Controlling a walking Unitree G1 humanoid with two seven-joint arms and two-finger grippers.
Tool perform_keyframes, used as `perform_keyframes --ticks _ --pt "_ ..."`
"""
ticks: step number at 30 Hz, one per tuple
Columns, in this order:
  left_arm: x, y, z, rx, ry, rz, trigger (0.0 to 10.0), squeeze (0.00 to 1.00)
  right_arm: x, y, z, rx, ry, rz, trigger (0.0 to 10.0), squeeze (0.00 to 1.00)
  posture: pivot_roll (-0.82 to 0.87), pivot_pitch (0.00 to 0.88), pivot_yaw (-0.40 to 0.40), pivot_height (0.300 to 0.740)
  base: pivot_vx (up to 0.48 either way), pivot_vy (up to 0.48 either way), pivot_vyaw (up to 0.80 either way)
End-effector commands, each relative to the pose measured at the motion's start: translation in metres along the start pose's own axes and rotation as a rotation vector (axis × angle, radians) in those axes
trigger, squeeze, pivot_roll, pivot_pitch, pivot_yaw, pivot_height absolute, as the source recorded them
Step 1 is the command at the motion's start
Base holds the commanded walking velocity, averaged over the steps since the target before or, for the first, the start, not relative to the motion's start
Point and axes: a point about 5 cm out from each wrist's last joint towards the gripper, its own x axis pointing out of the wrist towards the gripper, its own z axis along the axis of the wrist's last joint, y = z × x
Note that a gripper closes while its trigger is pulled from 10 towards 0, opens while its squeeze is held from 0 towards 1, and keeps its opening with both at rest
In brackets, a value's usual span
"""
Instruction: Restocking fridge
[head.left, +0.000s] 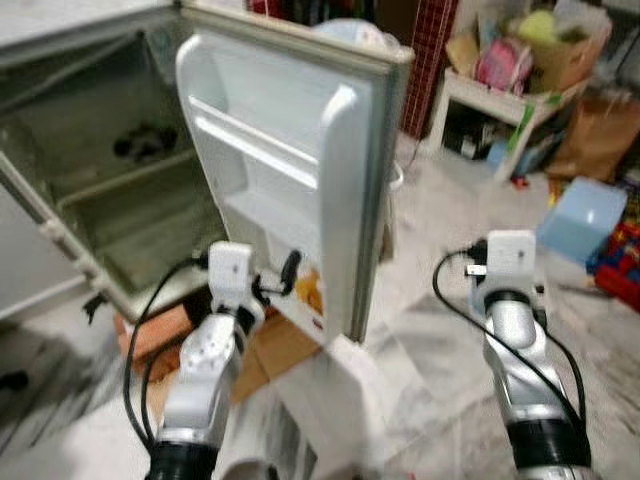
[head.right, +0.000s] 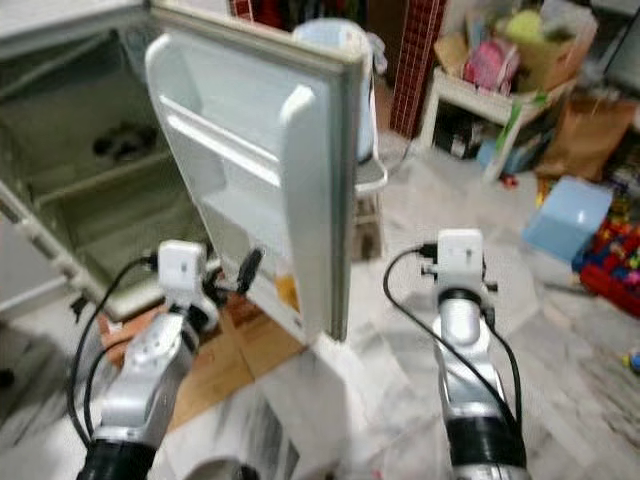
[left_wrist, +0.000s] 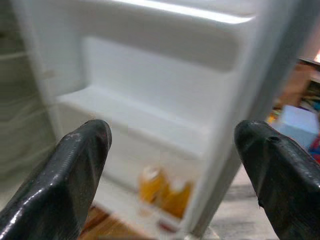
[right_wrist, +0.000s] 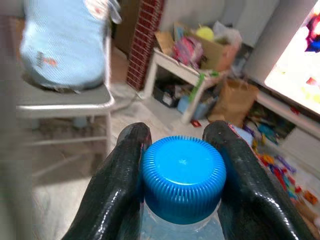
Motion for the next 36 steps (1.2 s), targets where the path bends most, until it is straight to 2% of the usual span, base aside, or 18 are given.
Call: perform_keyframes --ticks 1,5,6,7,10,13,19,36 --pt "-0.005 0.008 0.002 0.015 -0.013 0.044 10.0 0.00 0.003 0.010 0.014 0.017 -0.054 0.040 10.0 0.00 0.01 0.006 -0.010 0.740 0.000 0.000 0.00" --pt "-0.011 0.019 -0.002 0.061 -0.007 0.148 10.0 0.00 0.004 0.018 0.016 0.056 -0.058 0.098 10.0 0.00 0.02 0.012 -0.013 0.740 0.000 0.000 0.00" --pt "-0.013 0.029 -0.004 0.084 -0.007 0.236 10.0 0.00 0.003 0.025 0.018 0.087 -0.068 0.153 10.0 0.00 0.02 0.012 -0.013 0.740 0.000 0.000 0.00" --pt "-0.013 0.034 -0.005 0.061 0.003 0.273 10.0 0.00 0.002 0.029 0.020 0.111 -0.075 0.192 10.0 0.00 0.02 0.016 -0.013 0.740 0.000 0.000 0.00" --pt "-0.015 0.038 -0.006 0.040 0.003 0.295 10.0 0.00 0.001 0.035 0.022 0.142 -0.076 0.235 10.0 0.00 0.02 0.016 -0.013 0.740 0.000 0.000 0.00" --pt "-0.017 0.043 -0.004 0.071 -0.009 0.297 10.0 0.00 -0.004 0.048 0.024 0.185 -0.083 0.328 10.0 0.00 0.02 0.021 -0.016 0.740 0.102 0.000 0.00" --pt "-0.018 0.044 -0.003 0.094 -0.018 0.314 10.0 0.00 -0.009 0.058 0.032 0.187 -0.130 0.410 10.0 0.00 0.02 0.023 -0.017 0.740 0.415 0.000 0.00" --pt "-0.010 0.040 -0.002 0.129 -0.014 0.331 10.0 0.00 -0.005 0.059 0.038 0.198 -0.148 0.443 10.0 0.00 0.02 0.031 -0.020 0.740 0.469 0.000 0.00"
